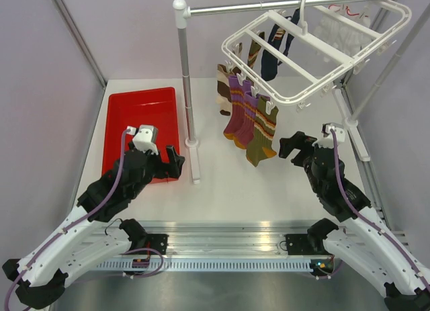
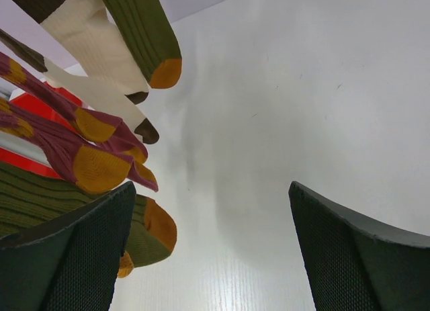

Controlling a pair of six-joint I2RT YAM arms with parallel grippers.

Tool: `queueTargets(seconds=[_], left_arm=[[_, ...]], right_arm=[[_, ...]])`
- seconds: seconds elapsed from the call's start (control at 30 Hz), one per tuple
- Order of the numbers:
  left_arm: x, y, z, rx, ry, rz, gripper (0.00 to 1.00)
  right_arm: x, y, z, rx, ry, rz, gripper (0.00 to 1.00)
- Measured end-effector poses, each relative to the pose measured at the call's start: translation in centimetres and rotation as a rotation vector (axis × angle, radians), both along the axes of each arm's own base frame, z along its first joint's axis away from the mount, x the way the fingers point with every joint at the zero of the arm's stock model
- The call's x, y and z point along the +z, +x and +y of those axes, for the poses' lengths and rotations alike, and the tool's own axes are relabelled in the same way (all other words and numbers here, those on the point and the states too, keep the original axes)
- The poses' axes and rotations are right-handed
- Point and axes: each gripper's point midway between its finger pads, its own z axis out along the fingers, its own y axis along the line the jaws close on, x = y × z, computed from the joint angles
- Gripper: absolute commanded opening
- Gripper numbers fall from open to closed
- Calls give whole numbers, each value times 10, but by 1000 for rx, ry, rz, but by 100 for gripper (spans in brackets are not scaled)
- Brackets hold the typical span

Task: Remove the socks clipped to the hanger

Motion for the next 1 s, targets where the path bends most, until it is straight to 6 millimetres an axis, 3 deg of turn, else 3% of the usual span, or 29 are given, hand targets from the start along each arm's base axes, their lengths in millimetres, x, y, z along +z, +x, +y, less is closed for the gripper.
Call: queueTargets(seconds=[0.3, 0.53, 0.67, 0.83, 1.0], left_arm=[[-1, 0, 0, 1, 2, 2, 100], [3, -2, 1, -3, -12, -9, 100], [6, -5, -4, -35, -33, -10, 100], [8, -7, -24, -108, -86, 8, 100], [19, 0, -59, -180, -223, 13, 100]], right_arm=[[4, -4, -1, 23, -35, 2, 98], [50, -17, 5, 119, -25, -100, 98], [69, -24, 23, 236, -15, -166, 96], [65, -21, 52, 383, -20, -193, 92], [38, -13, 77, 481, -28, -149, 87]])
